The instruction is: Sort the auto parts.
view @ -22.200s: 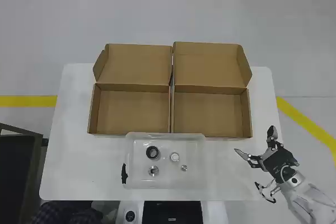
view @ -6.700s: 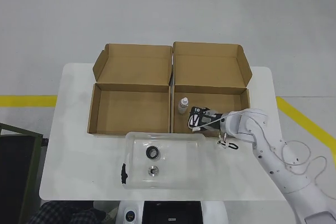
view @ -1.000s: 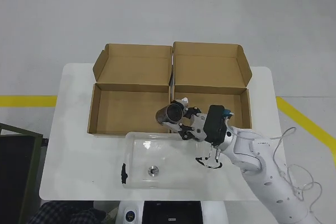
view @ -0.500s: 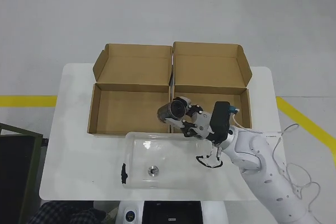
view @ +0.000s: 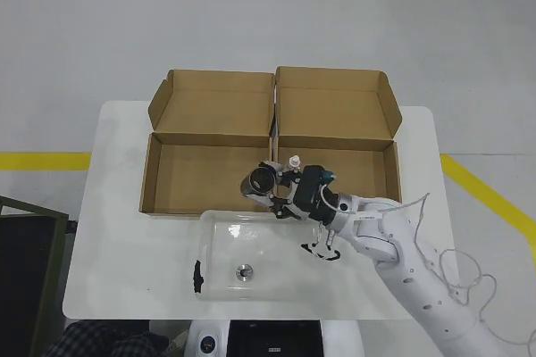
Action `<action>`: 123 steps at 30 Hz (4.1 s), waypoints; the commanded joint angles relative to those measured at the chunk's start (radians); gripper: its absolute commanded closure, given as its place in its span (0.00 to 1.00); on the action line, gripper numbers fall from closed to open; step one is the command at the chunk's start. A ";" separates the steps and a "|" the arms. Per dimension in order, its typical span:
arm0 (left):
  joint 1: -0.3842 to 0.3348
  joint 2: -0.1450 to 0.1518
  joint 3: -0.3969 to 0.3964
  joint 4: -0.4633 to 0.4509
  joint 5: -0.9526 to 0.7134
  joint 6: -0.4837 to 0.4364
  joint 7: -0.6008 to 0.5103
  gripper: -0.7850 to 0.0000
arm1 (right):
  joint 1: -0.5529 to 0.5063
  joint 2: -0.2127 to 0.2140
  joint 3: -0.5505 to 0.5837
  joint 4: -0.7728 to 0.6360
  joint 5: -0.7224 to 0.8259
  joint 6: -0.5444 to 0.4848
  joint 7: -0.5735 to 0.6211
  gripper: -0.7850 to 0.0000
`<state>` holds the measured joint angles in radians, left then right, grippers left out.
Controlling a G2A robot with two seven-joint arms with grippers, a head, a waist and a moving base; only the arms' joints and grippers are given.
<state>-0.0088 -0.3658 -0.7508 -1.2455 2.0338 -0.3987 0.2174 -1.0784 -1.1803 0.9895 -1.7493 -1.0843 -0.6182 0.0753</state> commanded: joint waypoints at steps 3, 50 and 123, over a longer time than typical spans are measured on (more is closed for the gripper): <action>0.000 0.000 0.000 0.000 0.000 0.000 0.000 0.00 | 0.053 -0.015 -0.057 0.048 -0.065 0.013 0.002 1.00; 0.000 0.000 0.000 0.000 0.000 0.000 0.000 0.00 | 0.384 -0.197 -0.327 0.474 -0.279 0.285 0.201 0.70; 0.000 0.000 0.000 0.000 0.000 0.000 0.000 0.00 | -0.204 -0.059 -0.042 -0.185 -0.478 -0.225 0.193 0.12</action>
<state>-0.0088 -0.3658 -0.7508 -1.2455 2.0338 -0.3987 0.2174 -1.2775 -1.2414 0.9452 -1.9404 -1.5541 -0.8430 0.2771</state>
